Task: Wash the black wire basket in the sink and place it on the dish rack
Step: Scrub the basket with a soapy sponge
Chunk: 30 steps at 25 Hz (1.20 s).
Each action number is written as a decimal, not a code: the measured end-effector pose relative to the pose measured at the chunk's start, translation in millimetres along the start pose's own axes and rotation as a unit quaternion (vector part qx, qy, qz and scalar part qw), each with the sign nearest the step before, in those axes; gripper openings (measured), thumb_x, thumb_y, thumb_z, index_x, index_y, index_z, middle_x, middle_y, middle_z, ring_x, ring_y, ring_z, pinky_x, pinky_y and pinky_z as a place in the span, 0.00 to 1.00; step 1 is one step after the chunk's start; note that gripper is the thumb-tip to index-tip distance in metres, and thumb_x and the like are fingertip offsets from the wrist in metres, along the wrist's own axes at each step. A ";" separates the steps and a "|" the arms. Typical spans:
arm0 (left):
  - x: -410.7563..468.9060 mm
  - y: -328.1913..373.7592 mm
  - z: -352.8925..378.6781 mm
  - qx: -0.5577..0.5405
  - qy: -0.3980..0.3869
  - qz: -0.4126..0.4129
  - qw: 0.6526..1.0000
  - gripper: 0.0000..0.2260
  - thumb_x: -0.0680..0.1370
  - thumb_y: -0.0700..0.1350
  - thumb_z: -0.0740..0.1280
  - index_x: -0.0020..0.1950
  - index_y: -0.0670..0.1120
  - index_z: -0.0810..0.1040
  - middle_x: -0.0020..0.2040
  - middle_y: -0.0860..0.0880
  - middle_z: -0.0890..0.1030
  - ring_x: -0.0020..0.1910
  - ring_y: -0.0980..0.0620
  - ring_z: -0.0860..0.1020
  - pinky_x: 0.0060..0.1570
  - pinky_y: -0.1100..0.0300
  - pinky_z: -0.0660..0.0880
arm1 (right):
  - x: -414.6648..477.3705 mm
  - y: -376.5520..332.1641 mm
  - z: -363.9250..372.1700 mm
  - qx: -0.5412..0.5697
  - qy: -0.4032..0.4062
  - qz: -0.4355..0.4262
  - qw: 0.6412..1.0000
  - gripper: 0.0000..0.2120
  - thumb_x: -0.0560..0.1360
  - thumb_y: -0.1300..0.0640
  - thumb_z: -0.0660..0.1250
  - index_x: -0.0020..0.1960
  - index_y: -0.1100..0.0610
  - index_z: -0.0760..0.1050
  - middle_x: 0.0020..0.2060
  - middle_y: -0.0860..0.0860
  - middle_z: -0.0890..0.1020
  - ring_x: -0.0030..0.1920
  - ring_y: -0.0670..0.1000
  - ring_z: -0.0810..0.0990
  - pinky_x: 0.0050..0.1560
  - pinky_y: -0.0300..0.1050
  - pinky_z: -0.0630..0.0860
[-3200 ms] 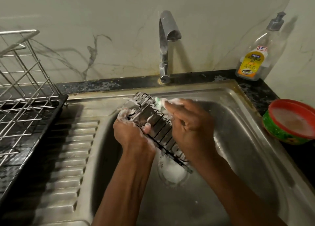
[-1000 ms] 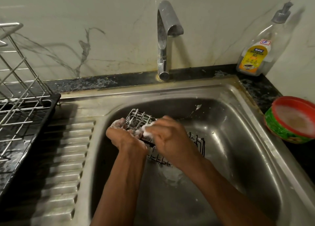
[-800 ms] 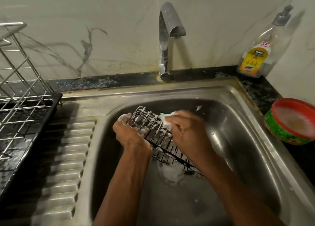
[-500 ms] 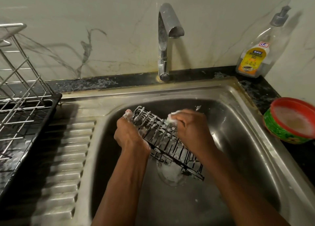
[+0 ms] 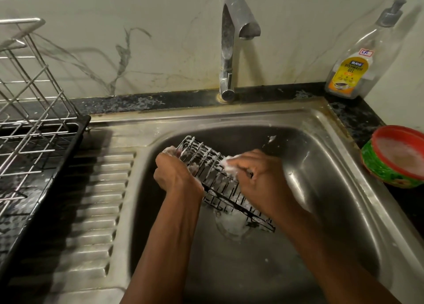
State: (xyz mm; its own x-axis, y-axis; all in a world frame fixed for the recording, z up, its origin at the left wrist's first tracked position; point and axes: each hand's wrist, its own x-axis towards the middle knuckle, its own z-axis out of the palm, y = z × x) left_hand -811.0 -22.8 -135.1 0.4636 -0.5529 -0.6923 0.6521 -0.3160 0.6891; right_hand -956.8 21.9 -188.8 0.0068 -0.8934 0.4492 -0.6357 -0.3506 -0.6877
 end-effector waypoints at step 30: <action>-7.8 4.6 0.3 -0.019 0.032 0.007 0.999 0.12 0.80 0.41 0.61 0.38 0.45 0.76 0.35 0.49 0.77 0.30 0.48 0.72 0.31 0.57 0.69 | 5.5 11.7 -16.0 -0.034 -0.022 0.030 0.999 0.14 0.73 0.69 0.72 0.55 0.56 0.84 0.45 0.53 0.87 0.35 0.35 0.78 0.36 0.27 0.74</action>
State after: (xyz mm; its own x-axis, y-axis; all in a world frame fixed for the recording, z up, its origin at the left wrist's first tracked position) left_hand -811.8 -20.1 -126.5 0.5094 -0.5055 -0.6964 0.6676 -0.2785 0.6904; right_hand -976.6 17.4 -185.2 -0.0006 -0.9244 0.3815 -0.6862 -0.2771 -0.6725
